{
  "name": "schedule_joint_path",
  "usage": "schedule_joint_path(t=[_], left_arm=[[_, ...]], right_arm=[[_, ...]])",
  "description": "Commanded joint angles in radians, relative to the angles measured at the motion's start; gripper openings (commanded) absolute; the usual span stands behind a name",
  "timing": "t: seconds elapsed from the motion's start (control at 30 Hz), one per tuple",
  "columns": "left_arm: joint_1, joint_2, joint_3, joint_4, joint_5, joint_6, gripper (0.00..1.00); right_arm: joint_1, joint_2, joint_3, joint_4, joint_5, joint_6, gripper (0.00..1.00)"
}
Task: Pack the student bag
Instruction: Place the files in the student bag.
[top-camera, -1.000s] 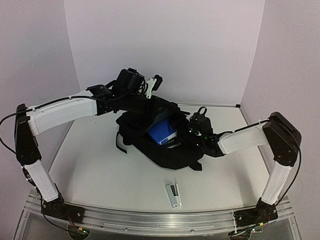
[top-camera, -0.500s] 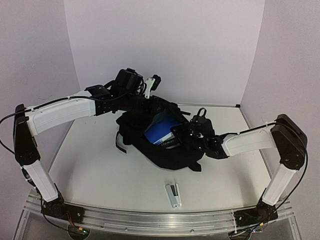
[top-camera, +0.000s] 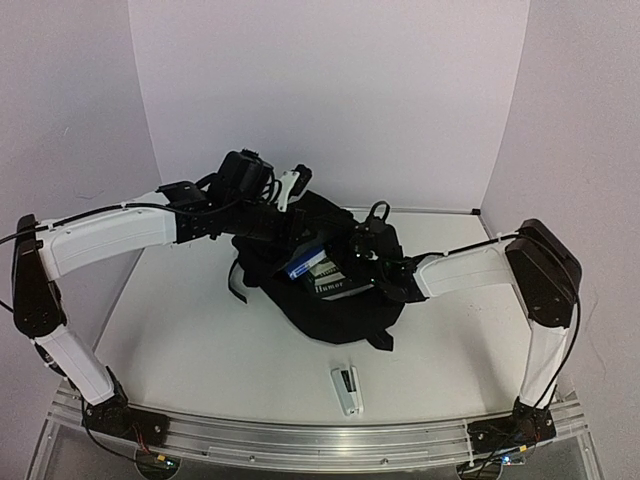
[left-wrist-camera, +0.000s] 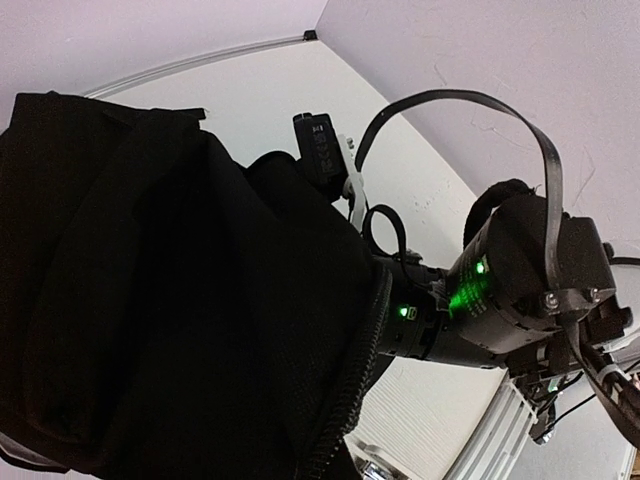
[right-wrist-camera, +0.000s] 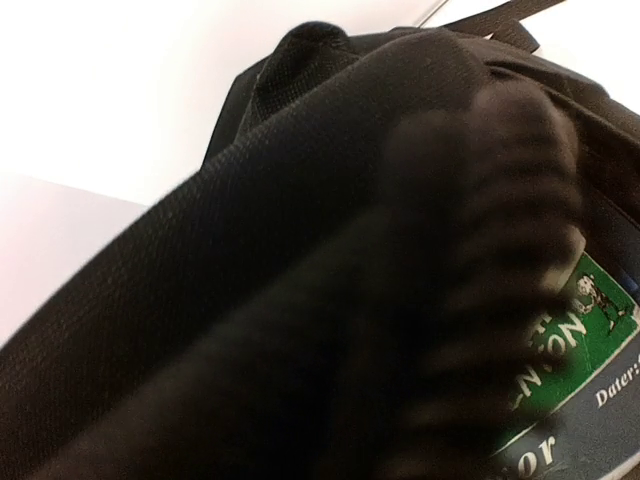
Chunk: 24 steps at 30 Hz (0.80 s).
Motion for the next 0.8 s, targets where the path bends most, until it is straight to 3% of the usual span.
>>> schedule_joint_path(t=[0.0,0.03,0.13,0.33,0.63,0.77], left_arm=[[0.021,-0.106,-0.062,0.023,-0.003,-0.038,0.0],[0.032,-0.121,-0.079,0.027,-0.001,-0.043,0.0],[0.072,-0.171,-0.13,0.015,0.023,-0.036,0.0],[0.198,-0.277,-0.184,-0.059,0.137,0.058,0.0],[0.317,-0.287,-0.159,-0.161,0.21,0.154,0.0],[0.318,-0.261,-0.172,-0.135,0.363,0.149,0.0]], right_arm=[[0.004,-0.024,0.019,0.014,0.0,-0.064,0.41],[0.004,-0.044,0.0,0.013,-0.002,-0.074,0.51],[0.005,-0.134,-0.06,-0.005,-0.024,-0.11,0.67],[0.003,-0.295,-0.161,-0.111,-0.12,-0.187,0.84],[0.002,-0.38,-0.18,-0.224,-0.241,-0.251,0.88],[-0.024,-0.393,-0.188,-0.247,-0.261,-0.265,0.88]])
